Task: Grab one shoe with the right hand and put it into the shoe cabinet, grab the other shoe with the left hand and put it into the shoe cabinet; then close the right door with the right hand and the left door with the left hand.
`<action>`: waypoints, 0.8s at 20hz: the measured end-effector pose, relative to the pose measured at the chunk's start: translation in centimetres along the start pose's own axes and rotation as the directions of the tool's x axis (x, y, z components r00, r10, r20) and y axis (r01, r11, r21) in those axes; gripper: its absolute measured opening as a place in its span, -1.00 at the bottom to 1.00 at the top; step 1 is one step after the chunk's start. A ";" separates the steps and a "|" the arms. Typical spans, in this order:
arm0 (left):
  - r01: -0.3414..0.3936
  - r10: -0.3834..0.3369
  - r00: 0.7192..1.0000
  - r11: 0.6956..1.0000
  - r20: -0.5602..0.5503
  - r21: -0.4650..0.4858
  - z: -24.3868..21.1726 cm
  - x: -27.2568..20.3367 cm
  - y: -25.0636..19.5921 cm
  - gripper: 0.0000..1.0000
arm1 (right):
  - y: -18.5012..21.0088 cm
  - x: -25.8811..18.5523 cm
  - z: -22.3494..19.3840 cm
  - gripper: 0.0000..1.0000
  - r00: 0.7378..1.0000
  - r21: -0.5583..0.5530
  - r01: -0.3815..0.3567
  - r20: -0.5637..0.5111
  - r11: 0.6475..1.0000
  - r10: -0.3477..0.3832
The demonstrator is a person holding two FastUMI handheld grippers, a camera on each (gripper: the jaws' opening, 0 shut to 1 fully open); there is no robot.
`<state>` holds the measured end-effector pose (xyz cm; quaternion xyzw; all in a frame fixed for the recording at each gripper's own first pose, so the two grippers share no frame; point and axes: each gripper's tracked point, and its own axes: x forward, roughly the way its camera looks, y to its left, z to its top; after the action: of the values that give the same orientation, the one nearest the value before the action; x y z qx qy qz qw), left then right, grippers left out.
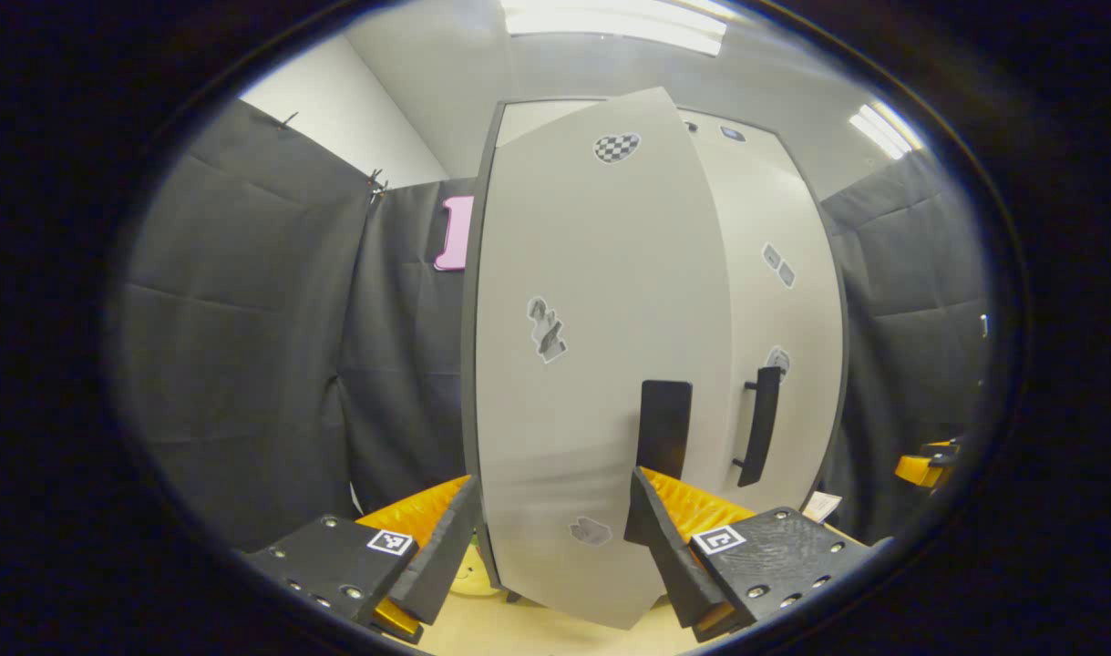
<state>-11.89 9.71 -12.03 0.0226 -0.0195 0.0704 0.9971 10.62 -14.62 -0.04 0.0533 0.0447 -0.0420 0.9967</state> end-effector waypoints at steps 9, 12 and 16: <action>0.064 -0.063 0.997 0.998 0.054 -0.021 0.7 -3.3 3.6 0.86 | 6.5 -3.6 3.8 0.96 0.995 -0.014 0.013 0.100 1.000 -0.012; 0.055 -0.053 0.996 0.998 0.076 -0.031 -0.2 -4.7 5.1 0.86 | 8.4 -4.8 4.3 0.96 0.991 -0.015 0.010 0.133 1.000 -0.008; 0.048 -0.046 0.997 0.998 0.058 -0.041 -2.7 -6.5 6.4 0.87 | 9.9 -6.4 2.7 0.96 0.991 -0.028 0.010 0.133 1.000 -0.006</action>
<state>-19.09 15.26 -14.77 0.0038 -0.0488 0.0458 0.9977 5.40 -4.62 4.24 0.0358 -0.0208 -0.0490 0.9979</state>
